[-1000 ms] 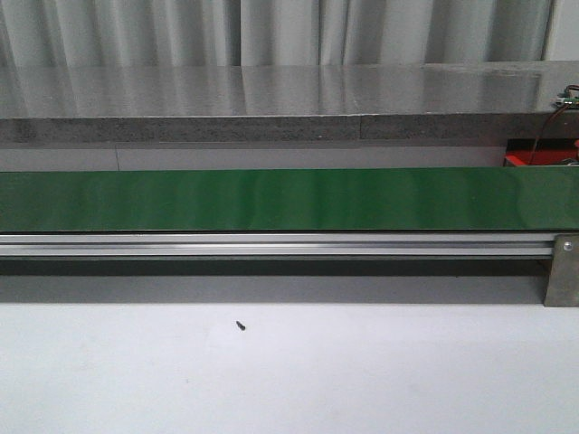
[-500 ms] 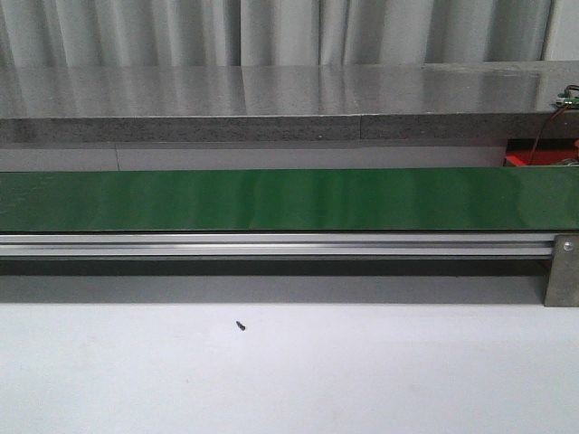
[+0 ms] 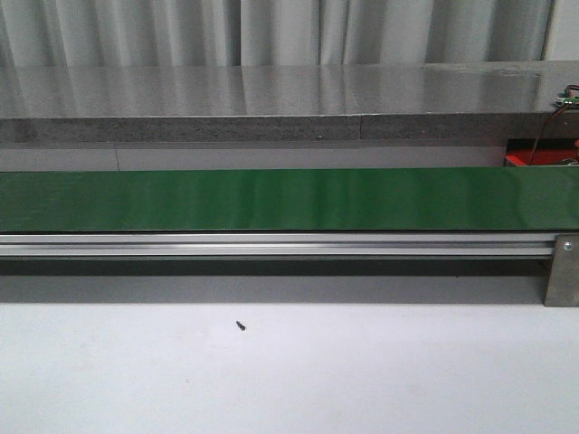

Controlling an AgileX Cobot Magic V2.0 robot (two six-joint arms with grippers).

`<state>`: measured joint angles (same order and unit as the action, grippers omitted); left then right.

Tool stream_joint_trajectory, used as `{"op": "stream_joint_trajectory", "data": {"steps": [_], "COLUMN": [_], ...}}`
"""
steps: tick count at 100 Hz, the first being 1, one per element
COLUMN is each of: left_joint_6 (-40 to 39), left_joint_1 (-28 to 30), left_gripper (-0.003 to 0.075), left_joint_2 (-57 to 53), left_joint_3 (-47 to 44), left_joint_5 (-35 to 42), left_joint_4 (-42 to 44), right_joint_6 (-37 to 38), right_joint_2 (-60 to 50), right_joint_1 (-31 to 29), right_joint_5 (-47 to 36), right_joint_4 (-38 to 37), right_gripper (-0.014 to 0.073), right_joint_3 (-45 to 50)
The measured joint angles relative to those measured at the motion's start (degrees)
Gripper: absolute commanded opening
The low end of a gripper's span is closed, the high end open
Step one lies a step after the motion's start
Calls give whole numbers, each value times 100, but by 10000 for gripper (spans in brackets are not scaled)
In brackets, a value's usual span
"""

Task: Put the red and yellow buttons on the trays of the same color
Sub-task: 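Withdraw the right gripper from the tray back over the belt end, then move the left gripper over the remaining yellow buttons on the table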

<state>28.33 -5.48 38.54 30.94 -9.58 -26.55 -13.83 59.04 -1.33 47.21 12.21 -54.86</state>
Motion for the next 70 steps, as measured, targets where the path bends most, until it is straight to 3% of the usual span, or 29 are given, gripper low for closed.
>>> {"op": "stream_joint_trajectory", "data": {"steps": [10, 32, 46, 70], "left_joint_6": [0, -11, -22, -43], "left_joint_1": [0, 146, 807, 2179], "left_gripper": [459, 461, 461, 461], "left_joint_2": [0, 64, 554, 2151], "left_joint_3": [0, 127, 797, 2552], "left_joint_5": [0, 46, -367, -1746], "left_joint_4": [0, -93, -157, -229], "right_joint_6": [0, 0, 0, 0], "right_joint_2": [0, 0, 0, 0], "right_joint_1": [0, 0, 0, 0], "right_joint_5": [0, 0, 0, 0], "right_joint_4": [0, 0, 0, 0], "right_gripper": [-60, -60, -60, -60], "right_joint_3": [0, 0, 0, 0]}}
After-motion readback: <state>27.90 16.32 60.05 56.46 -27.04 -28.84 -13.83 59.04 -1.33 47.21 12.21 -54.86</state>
